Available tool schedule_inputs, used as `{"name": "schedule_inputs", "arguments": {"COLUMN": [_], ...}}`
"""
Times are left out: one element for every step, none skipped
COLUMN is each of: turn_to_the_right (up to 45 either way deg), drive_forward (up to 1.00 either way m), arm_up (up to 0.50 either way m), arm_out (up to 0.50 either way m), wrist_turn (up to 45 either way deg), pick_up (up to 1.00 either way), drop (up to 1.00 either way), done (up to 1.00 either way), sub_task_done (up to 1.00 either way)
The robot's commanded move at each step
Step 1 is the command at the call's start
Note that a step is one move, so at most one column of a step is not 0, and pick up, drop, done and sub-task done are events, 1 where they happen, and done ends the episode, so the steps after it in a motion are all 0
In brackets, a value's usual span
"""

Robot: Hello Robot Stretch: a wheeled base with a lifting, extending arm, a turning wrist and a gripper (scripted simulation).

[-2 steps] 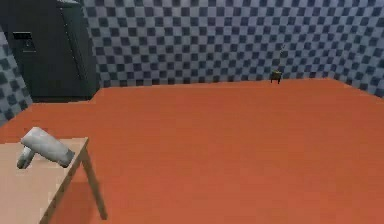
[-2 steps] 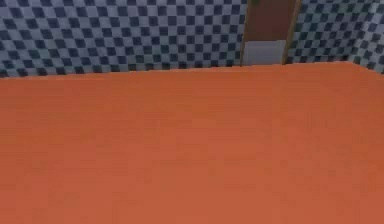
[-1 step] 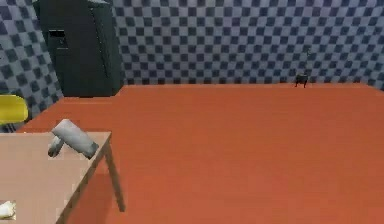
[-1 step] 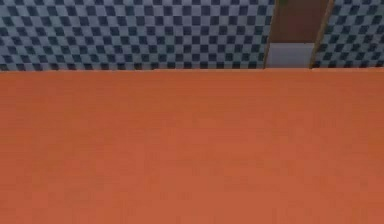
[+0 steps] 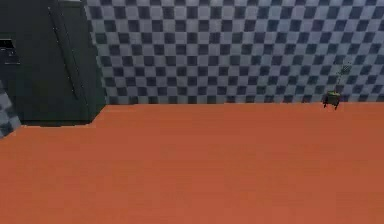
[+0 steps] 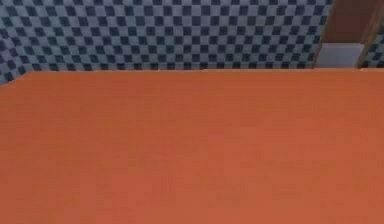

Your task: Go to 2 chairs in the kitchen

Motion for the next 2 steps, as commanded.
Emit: {"name": "schedule_inputs", "arguments": {"turn_to_the_right": [0.0,-45.0], "drive_forward": [0.35,0.0], "arm_up": [0.0,0.0], "arm_out": [0.0,0.0], "wrist_turn": [0.0,0.0], "pick_up": [0.0,0.0], "drop": [0.0,0.0], "done": [0.0,0.0], "sub_task_done": [0.0,0.0]}}
